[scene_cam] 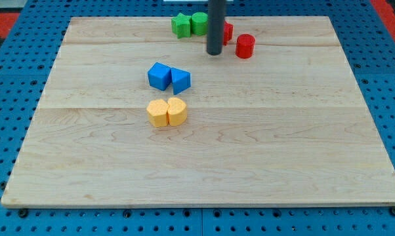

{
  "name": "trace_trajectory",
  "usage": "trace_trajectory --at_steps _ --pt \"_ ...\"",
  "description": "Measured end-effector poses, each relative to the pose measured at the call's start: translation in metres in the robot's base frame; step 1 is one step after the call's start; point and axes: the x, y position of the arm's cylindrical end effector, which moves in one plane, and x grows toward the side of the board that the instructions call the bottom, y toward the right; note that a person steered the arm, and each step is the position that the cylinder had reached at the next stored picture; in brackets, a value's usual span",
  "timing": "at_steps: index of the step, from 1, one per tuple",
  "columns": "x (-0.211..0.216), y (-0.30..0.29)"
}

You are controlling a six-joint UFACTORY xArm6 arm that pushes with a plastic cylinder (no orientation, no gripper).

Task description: Move the red star above the red circle

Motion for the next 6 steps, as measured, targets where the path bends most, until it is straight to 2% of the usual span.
trace_trajectory --at_steps 3,4,6 --pt "-0.045 -0.011" --pt "-0.045 -0.005" --pt "-0.046 0.044"
